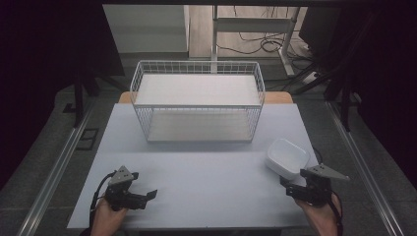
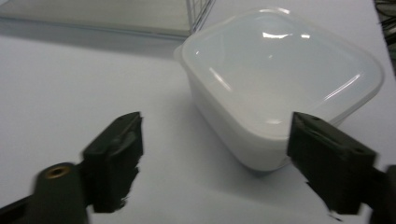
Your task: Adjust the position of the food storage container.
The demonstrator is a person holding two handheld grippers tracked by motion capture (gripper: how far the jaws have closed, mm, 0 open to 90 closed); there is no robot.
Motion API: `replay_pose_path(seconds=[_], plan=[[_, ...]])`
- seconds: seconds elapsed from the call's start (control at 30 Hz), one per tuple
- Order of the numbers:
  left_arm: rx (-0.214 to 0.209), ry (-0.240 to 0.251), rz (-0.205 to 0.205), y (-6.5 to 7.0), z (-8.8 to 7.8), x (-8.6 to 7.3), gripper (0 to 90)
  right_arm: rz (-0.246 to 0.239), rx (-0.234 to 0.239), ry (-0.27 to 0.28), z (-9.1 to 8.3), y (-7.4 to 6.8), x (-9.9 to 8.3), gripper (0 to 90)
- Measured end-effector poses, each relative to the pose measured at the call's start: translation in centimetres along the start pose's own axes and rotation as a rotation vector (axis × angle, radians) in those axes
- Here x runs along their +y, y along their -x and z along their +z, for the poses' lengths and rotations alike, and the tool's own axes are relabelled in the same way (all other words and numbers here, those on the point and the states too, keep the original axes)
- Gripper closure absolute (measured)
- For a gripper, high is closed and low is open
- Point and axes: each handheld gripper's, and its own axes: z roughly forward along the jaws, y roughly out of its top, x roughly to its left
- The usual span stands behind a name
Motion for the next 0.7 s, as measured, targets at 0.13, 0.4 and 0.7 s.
replay_pose_path(seconds=[0.13,0.4,0.7], plan=[[-0.001,0.0,-0.003,0.0,0.0,0.0,1.6,0.013,-0.007,0.004,0.1,0.8,0.7,39.7],[-0.003,0.007,-0.002,0.0,0.0,0.1,1.8,0.039,-0.069,-0.015,0.6,2.8,2.3,68.8],[-0.003,-0.003,0.0,0.1,0.1,0.1,1.9,0.076,-0.139,-0.04,1.3,5.4,2.8,89.4]])
